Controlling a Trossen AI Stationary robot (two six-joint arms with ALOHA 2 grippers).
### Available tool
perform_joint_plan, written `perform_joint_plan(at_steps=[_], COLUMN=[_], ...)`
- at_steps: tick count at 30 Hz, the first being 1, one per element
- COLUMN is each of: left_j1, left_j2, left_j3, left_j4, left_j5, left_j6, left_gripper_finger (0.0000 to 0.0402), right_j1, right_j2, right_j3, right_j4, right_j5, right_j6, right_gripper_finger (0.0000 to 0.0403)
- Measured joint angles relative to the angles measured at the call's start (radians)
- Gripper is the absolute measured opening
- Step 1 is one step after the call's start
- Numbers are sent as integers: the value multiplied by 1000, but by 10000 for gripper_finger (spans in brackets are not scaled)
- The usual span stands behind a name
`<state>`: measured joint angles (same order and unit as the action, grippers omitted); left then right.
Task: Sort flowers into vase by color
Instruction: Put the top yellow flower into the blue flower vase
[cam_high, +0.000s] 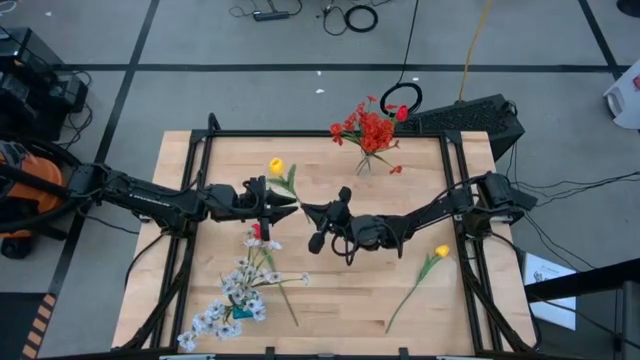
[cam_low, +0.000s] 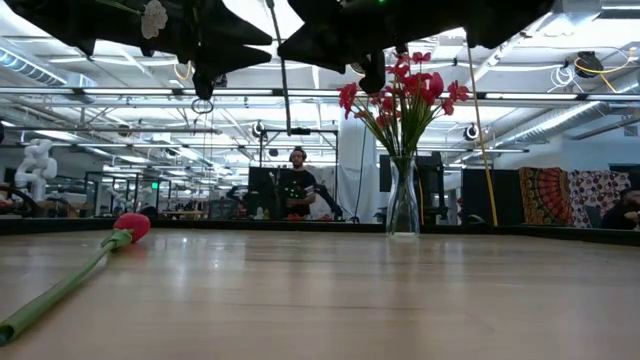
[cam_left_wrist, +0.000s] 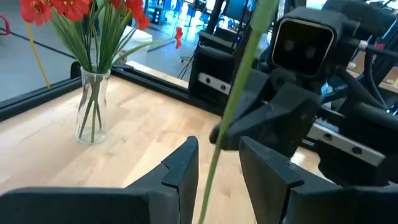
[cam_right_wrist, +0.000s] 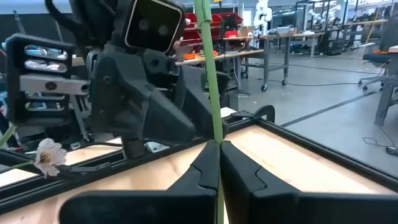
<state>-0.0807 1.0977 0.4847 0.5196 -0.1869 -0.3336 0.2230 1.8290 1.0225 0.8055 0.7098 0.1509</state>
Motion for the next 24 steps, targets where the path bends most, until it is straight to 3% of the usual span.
perform_joint_plan(at_steps=[12,20,24], left_j1=[-6,-6,-6], left_j2=[0,0,0], left_j3=[0,0,0], left_j4=[157,155,154], left_j5=[52,41,39], left_j6=[0,-1,-2], left_gripper_finger=[123,122,95], right_j1=[-3,-3,-3], right_j2=[0,0,0], right_j3=[0,0,0], right_j4=[-39,-57,-57], right_j5=[-60,-62,-62], right_j6=[25,45,47], right_gripper_finger=[0,0,0])
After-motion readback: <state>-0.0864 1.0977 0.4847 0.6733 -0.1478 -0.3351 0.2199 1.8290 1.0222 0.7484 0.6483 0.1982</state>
